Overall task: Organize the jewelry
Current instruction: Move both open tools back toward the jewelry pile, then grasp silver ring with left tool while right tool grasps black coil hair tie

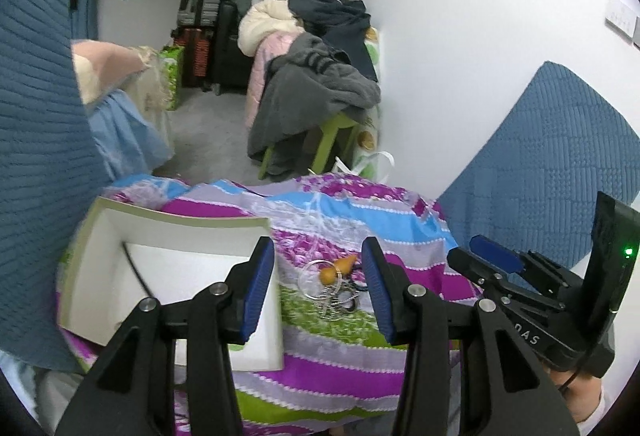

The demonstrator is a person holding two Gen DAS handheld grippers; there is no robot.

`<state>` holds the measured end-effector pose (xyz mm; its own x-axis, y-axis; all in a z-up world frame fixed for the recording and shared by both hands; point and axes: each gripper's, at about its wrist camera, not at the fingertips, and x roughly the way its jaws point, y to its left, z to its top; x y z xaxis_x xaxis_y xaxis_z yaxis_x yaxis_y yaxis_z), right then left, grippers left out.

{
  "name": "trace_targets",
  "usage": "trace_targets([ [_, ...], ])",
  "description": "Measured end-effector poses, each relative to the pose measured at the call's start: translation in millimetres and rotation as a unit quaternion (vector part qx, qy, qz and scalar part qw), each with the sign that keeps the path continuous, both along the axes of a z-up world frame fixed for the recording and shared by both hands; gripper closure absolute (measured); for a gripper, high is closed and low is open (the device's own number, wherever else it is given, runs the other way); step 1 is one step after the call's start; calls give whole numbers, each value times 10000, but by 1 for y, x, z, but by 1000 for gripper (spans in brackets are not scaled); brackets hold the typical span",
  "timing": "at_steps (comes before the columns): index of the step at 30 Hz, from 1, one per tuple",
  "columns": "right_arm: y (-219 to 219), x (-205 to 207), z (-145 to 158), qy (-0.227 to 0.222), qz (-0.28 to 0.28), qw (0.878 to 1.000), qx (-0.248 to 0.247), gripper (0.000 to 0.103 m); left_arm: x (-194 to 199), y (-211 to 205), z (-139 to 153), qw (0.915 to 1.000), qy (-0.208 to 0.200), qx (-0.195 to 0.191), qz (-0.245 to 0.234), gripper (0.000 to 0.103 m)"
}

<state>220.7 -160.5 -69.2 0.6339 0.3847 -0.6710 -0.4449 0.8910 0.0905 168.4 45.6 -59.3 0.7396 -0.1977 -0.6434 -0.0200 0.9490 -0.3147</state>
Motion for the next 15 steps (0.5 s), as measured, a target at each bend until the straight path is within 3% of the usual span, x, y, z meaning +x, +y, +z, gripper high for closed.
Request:
trace_targets([
  [10, -45, 19, -47, 320, -285, 9991, -7, 64, 31, -39, -54, 9978, 491, -402, -172, 57],
  [15, -61, 29, -75, 603, -304, 9977, -21, 64, 45, -59, -80, 9959, 761, -379, -304, 57],
])
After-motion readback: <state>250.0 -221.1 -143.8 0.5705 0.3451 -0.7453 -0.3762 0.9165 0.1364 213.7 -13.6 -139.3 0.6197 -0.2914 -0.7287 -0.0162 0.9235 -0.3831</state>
